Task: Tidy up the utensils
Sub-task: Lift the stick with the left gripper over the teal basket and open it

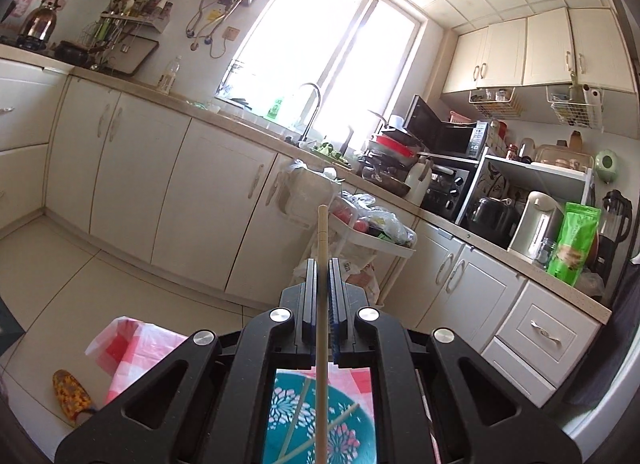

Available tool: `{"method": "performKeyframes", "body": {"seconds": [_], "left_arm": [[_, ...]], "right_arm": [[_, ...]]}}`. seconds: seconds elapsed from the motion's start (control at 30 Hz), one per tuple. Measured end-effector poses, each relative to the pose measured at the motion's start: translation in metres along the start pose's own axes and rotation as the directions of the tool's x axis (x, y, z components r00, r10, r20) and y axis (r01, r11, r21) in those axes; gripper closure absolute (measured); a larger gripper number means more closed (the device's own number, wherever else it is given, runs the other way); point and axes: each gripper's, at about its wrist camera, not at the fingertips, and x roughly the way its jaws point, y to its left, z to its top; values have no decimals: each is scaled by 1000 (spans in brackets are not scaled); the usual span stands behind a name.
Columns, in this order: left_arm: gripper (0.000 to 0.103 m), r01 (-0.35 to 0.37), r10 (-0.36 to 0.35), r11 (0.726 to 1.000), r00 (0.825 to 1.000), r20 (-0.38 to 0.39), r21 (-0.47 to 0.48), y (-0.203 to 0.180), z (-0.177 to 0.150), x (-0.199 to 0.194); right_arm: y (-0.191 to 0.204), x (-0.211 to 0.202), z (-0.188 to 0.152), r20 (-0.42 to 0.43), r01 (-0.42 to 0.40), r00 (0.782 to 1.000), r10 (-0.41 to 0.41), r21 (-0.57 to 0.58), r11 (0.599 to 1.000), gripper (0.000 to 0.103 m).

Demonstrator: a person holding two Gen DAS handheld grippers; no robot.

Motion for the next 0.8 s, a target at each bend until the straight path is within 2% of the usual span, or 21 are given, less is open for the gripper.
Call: {"method": "performKeyframes", "body": {"seconds": [0.23,0.47,0.63,0.73,0.8], "left_arm": [[98,-54,55,998,998,-25,24,5,-18,34],[98,-67,72,996,995,-74,63,3,-32,38],[95,-78,84,996,988,-128,49,12,-40,29],[84,-109,113,993,987,-115,44,22,-43,7],[69,-142,146,989,985,-95,50,27,-48,-11]], "right_arm": [[-2,0,1,1,-20,1000,20,11,1000,97],[-3,0,0,5,-28,1000,28,17,999,97],[-3,-1,1,3,-23,1000,23,20,1000,97],[-3,-5,3,18,-29,999,28,25,999,97],[-2,-10,6,30,-33,999,32,27,999,97]]}}
